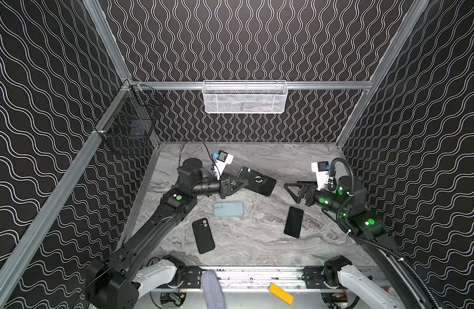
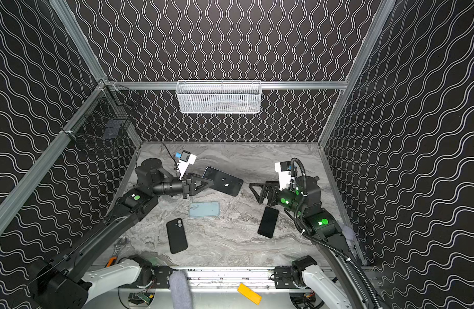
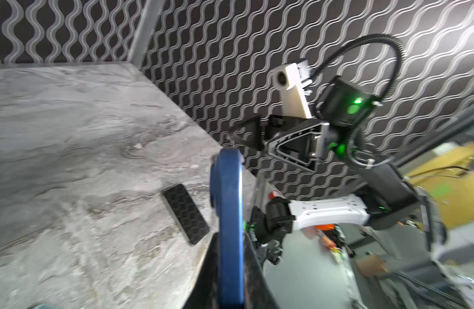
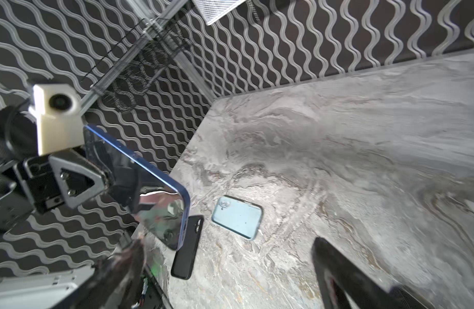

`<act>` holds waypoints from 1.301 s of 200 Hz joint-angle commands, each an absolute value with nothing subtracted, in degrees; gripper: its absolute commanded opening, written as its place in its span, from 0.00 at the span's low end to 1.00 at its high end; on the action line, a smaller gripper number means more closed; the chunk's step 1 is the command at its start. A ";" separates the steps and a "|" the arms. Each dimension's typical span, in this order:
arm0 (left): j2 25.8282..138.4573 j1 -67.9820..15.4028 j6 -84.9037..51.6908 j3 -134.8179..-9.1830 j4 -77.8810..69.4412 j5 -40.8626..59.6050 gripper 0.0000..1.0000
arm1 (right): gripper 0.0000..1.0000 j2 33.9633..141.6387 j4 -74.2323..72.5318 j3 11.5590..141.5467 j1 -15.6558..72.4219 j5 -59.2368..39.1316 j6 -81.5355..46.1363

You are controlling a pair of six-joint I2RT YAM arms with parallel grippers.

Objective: Put the phone into the phone case

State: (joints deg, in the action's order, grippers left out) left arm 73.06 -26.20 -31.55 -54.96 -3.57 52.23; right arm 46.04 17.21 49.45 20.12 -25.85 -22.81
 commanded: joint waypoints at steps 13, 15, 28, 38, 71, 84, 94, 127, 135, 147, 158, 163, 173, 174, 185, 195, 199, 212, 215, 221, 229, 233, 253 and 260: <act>74.60 -23.31 -48.88 -51.58 -18.32 56.88 0.00 | 0.99 47.38 12.87 50.44 18.28 -29.83 -25.10; 74.72 -23.01 -50.67 -50.93 -19.81 56.96 0.00 | 0.99 47.18 12.23 50.21 18.11 -30.11 -25.57; 76.41 -21.26 -61.45 -47.14 -31.65 57.14 0.00 | 0.99 45.96 9.21 48.95 17.09 -31.25 -28.09; 78.37 -20.24 -69.91 -44.72 -41.59 56.73 0.00 | 0.99 45.21 8.37 48.71 16.30 -30.90 -29.41; 90.30 -18.20 -96.08 -41.00 -74.28 55.45 0.00 | 0.99 45.85 12.42 49.78 14.93 -18.52 -34.82; 96.75 -18.11 -106.45 -41.04 -88.33 53.61 0.00 | 0.99 48.21 13.96 49.95 14.56 -18.41 -35.65; 98.91 -18.11 -108.62 -41.00 -88.87 53.36 0.00 | 0.99 50.17 14.45 49.94 14.40 -19.83 -36.65; 99.49 -18.04 -107.75 -41.52 -88.88 52.85 0.00 | 0.99 52.29 10.39 47.06 14.35 -24.41 -40.64; 99.66 -18.10 -108.30 -41.83 -88.89 52.65 0.00 | 0.99 51.72 7.79 45.63 14.33 -25.21 -41.80; 99.65 -18.09 -109.00 -41.96 -88.87 52.21 0.00 | 0.99 50.85 4.28 43.78 14.36 -26.38 -43.33; 99.58 -18.09 -109.46 -42.08 -88.90 52.12 0.00 | 0.99 50.21 2.25 43.08 14.31 -27.19 -43.93; 99.57 -18.10 -109.70 -42.13 -88.86 52.19 0.00 | 0.99 50.18 1.69 42.98 14.37 -27.76 -44.02; 99.32 -18.11 -110.08 -41.92 -88.86 52.21 0.00 | 0.99 50.01 0.58 43.14 14.40 -29.15 -44.24; 99.32 -18.11 -110.10 -41.96 -88.86 52.25 0.00 | 0.99 50.01 0.42 43.19 14.36 -29.30 -44.23; 99.09 -18.10 -110.49 -42.17 -88.92 53.17 0.00 | 0.99 50.05 -2.05 43.32 14.25 -32.34 -44.20; 98.98 -18.11 -110.64 -42.30 -88.87 54.16 0.00 | 1.00 50.09 -4.38 43.49 14.32 -35.27 -44.02; 98.82 -18.11 -110.73 -42.38 -88.90 54.51 0.00 | 1.00 50.08 -5.40 43.70 14.36 -36.85 -43.81; 98.29 -18.19 -111.08 -42.72 -88.88 55.58 0.00 | 0.99 50.74 -6.39 44.78 14.35 -41.02 -42.88; 98.08 -18.19 -111.16 -42.72 -88.86 55.68 0.00 | 0.99 50.95 -6.35 45.08 14.27 -41.65 -42.80; 97.72 -18.28 -111.28 -42.92 -88.90 56.04 0.00 | 0.99 51.52 -6.76 45.71 14.32 -43.54 -42.83; 97.28 -18.36 -111.48 -43.15 -88.90 56.39 0.00 | 0.98 52.08 -8.21 45.85 14.37 -45.45 -44.04; 96.96 -18.44 -111.51 -43.31 -88.88 56.67 0.00 | 0.97 52.30 -9.27 45.75 14.30 -46.10 -44.76; 95.99 -18.87 -111.71 -43.98 -88.90 57.56 0.01 | 0.92 53.75 -22.20 42.76 14.37 -50.91 -53.85; 95.88 -18.97 -111.96 -44.27 -88.86 58.07 0.01 | 0.91 54.15 -25.98 41.76 14.28 -51.70 -56.47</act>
State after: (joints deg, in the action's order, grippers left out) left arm 96.57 -18.65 -110.85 -43.13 -85.49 56.77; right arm 53.01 -9.41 44.16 14.31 -44.05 -46.35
